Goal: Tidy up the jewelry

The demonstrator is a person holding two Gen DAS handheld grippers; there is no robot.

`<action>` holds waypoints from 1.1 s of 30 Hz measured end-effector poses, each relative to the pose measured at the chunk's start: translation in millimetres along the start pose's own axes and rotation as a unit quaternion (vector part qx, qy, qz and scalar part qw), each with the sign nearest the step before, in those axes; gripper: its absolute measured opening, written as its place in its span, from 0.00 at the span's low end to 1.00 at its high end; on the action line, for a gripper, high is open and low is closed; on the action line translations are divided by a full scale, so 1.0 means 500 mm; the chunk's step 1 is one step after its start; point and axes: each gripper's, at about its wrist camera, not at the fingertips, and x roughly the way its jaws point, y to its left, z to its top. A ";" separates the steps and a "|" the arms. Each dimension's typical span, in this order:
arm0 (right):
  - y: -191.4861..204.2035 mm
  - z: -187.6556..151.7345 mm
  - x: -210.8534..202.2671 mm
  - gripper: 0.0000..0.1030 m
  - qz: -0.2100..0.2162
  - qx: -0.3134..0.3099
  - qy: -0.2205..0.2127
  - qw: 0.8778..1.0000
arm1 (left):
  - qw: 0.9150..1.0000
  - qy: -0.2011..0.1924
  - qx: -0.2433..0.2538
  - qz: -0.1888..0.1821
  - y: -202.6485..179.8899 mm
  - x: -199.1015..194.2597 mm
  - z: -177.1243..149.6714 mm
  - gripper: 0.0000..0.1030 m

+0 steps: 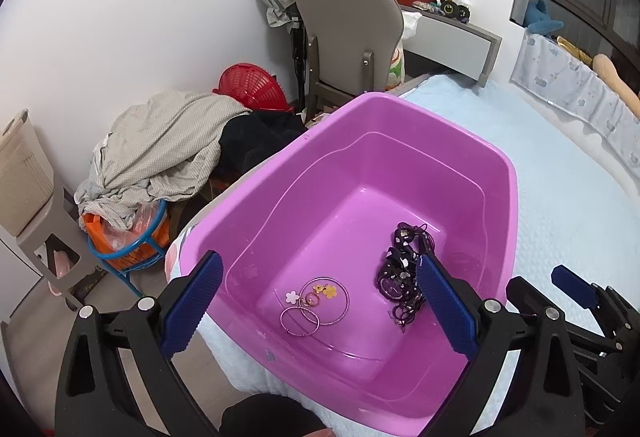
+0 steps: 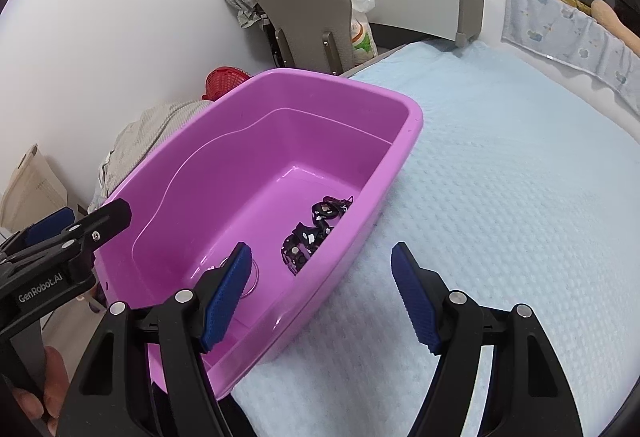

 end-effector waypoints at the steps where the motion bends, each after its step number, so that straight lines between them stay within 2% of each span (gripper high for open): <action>1: 0.000 -0.001 -0.001 0.67 0.000 0.001 0.000 1.000 | 1.000 0.000 0.001 0.000 0.000 0.001 0.001 0.93; 33: 0.006 -0.011 -0.034 0.67 -0.012 -0.010 -0.014 1.000 | 1.000 -0.011 0.009 0.001 -0.011 -0.035 -0.010 0.93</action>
